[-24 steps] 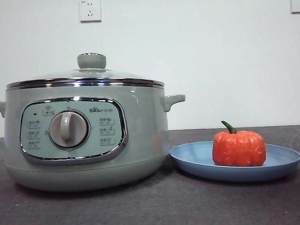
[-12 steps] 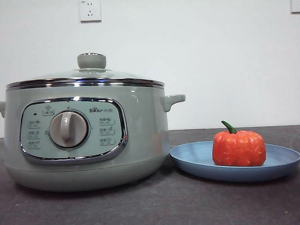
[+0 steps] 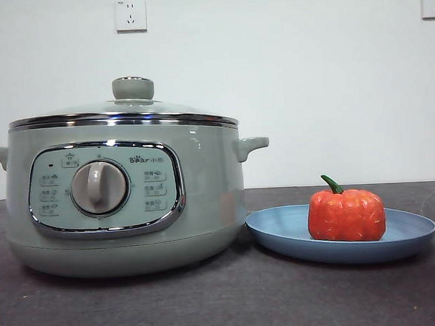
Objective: Take the pumpkin out from the steamer,put the pumpkin in the blue plate,close the lid
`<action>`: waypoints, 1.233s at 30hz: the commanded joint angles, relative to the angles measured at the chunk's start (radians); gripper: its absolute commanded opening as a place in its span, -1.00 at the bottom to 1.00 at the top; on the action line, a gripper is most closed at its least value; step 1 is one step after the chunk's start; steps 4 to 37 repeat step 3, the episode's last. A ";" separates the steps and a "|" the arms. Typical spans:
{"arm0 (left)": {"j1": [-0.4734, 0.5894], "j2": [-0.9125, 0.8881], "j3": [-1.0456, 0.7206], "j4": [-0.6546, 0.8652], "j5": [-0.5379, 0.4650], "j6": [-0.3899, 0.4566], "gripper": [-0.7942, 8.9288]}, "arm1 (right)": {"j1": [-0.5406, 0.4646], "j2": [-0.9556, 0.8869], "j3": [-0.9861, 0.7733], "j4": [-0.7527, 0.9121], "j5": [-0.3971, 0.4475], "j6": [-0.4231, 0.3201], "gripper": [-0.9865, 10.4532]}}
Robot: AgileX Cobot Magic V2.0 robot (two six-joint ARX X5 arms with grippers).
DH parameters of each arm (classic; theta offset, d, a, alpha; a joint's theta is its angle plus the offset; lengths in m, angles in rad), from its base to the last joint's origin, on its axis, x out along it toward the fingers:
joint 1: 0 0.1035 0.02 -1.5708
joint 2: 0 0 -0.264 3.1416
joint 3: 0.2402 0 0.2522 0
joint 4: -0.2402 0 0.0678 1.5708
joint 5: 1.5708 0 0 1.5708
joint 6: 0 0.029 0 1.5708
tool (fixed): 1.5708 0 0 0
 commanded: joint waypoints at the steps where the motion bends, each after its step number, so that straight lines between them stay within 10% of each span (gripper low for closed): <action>1: 0.004 -0.003 -0.016 0.002 0.000 -0.006 -0.84 | 0.000 0.001 -0.010 -0.002 0.003 0.009 -0.86; 37: 0.004 -0.003 -0.016 0.002 0.000 -0.006 -0.84 | 0.000 0.001 -0.010 -0.002 0.003 0.009 -0.86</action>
